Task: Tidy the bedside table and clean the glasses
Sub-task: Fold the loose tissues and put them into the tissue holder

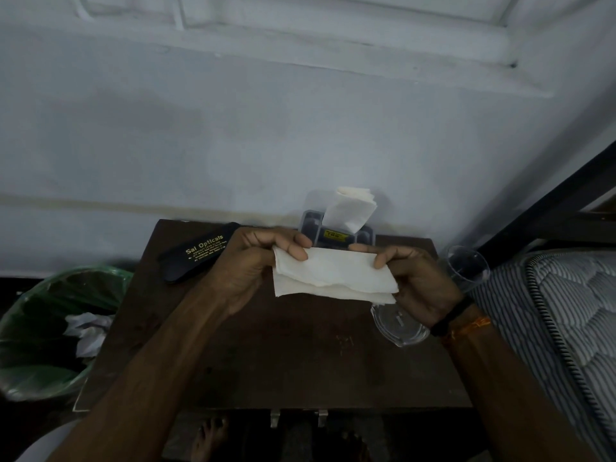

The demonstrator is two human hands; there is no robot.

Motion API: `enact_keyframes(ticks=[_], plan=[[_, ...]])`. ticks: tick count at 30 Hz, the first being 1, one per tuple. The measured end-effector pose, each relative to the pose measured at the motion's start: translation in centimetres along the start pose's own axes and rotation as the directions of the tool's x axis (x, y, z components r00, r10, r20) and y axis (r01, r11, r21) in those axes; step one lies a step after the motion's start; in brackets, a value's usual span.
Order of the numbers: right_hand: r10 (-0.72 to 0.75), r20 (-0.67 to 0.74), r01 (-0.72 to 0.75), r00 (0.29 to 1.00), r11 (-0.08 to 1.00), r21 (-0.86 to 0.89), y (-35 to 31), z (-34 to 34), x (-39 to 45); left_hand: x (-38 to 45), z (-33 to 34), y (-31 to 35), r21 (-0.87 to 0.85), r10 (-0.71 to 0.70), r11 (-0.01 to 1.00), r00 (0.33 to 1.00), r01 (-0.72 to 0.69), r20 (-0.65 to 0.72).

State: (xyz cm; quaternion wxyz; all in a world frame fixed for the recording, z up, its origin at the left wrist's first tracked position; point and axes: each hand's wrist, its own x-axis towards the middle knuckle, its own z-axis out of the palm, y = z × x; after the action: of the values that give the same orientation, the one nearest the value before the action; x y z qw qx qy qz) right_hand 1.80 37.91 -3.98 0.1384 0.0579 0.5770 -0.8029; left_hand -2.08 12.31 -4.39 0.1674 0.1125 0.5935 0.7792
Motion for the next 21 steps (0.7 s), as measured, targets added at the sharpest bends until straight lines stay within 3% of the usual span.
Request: enact_keyframes(ticks=[5,9,12,21], plan=[[0.046,0.010,-0.047,0.999,0.989,0.143,-0.8,-0.5,0.1,-0.1,-0.1,0.0,0.028,0.091,0.995,0.995,-0.093,0.049],[0.121,-0.052,-0.122,0.991,0.992,-0.026,0.0,0.3,0.3,-0.1,0.3,0.2,0.110,0.185,0.974,0.974,-0.200,0.133],[0.180,-0.018,-0.181,0.984,0.976,-0.119,0.3,0.9,0.5,0.0,0.4,0.3,0.166,0.226,0.952,0.958,-0.256,0.178],[0.116,-0.018,-0.118,0.993,0.979,-0.166,0.1,0.7,0.8,0.2,-0.4,0.3,0.279,0.257,0.894,0.911,-0.351,0.322]])
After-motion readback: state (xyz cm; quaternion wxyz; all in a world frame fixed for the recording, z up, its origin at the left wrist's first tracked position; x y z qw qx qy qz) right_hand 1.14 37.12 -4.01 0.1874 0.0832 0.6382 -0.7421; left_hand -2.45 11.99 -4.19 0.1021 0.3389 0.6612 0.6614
